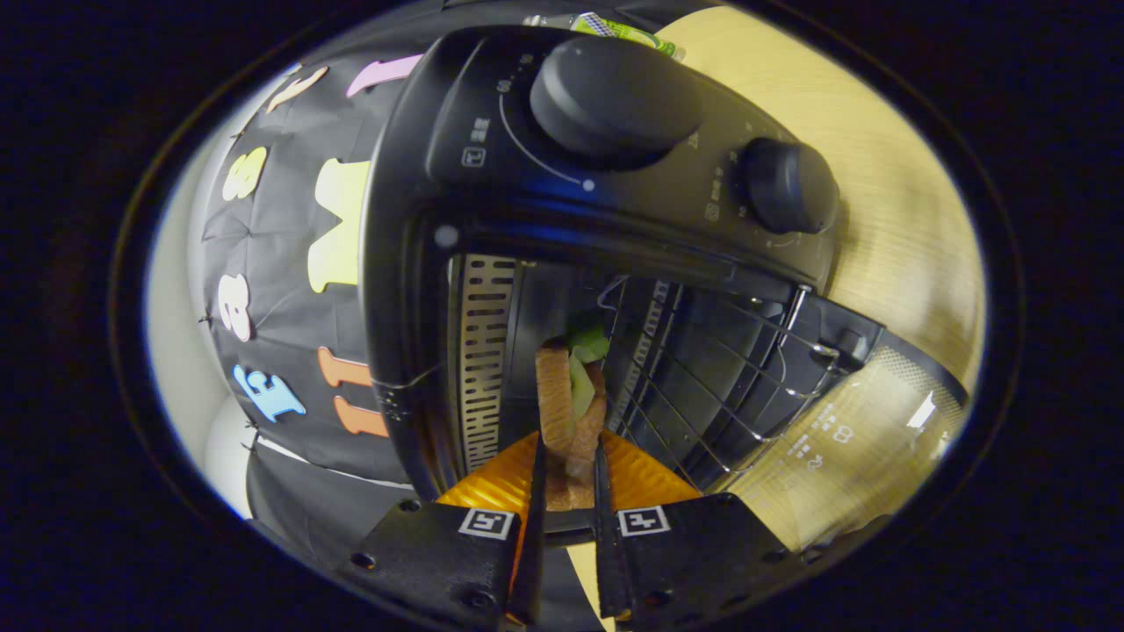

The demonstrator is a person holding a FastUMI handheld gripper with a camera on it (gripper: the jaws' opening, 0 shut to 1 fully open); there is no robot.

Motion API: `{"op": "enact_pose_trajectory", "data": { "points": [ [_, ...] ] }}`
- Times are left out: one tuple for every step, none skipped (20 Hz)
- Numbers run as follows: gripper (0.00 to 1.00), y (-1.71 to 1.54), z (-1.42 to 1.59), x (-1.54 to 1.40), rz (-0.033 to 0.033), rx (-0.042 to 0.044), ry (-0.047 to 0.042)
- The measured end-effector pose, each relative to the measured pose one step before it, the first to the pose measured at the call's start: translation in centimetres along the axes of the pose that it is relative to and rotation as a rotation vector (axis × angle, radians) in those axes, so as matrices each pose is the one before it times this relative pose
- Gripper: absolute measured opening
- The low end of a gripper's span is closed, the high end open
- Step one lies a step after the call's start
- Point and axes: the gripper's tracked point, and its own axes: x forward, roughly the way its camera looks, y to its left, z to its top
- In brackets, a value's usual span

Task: Open the toaster oven, put the food inside, and close the toaster oven door.

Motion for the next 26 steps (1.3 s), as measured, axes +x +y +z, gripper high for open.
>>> {"op": "enact_pose_trajectory", "data": {
  "points": [
    [0.31, -0.113, -0.352, 0.470, -0.01000, -0.01207, -0.00037],
    [0.32, -0.181, -0.273, 0.196, -0.01104, -0.01308, -0.00047],
    [0.36, -0.278, 0.048, 0.081, -0.01599, -0.00803, -0.00648],
    [0.38, -0.211, -0.074, 0.207, -0.01286, -0.00283, -0.00589],
    [0.44, 0.417, 0.069, -0.192, 0.00331, -0.00711, -0.00703],
    [0.50, 0.125, -0.230, -0.172, -0.01406, -0.02975, 0.00264],
    [0.60, -0.287, -0.410, 0.168, -0.02251, -0.03348, 0.00001],
    [0.61, -0.153, -0.097, 0.031, -0.01547, -0.02146, 0.00945],
    [0.62, 0.057, 0.092, -0.106, -0.00952, -0.01320, 0.00906],
    [0.63, -0.101, -0.041, -0.010, -0.01482, -0.02002, 0.01167],
    [0.64, 0.039, -0.481, -0.243, -0.01523, -0.03866, 0.01169],
    [0.66, 0.036, -0.570, -0.340, -0.01472, -0.04417, 0.01337],
    [0.68, 0.018, -0.255, -0.171, -0.01409, -0.04798, 0.01809],
    [0.72, 0.196, -0.304, -0.138, -0.01881, -0.04074, 0.01459],
    [0.75, 0.080, -0.115, 0.104, -0.01426, -0.03595, 0.01543],
    [0.78, 0.009, -0.269, -0.438, -0.01388, -0.02496, 0.01609],
    [0.82, -0.067, -0.749, 0.046, -0.01110, -0.01337, 0.02731],
    [0.84, -0.050, -0.700, -0.118, -0.01658, -0.01173, 0.02237],
    [0.87, -0.107, -0.382, -0.425, -0.01994, -0.01206, 0.01429],
    [0.87, -0.128, -0.278, -0.376, -0.01387, -0.01453, 0.01219],
    [0.88, -0.052, -0.206, -0.576, -0.01968, -0.02373, 0.01359],
    [0.89, -0.270, -0.267, -0.277, -0.02559, -0.02986, 0.01633],
    [0.89, -0.039, -0.238, -0.475, -0.00988, -0.02605, 0.01643],
    [0.90, 0.163, -0.199, -0.501, -0.00413, -0.02324, 0.00862],
    [0.90, 0.246, -0.048, -0.690, -0.00085, -0.02554, -0.00329],
    [0.90, 0.025, 0.018, -0.838, -0.00839, -0.03874, -0.00674]
  ]
}}
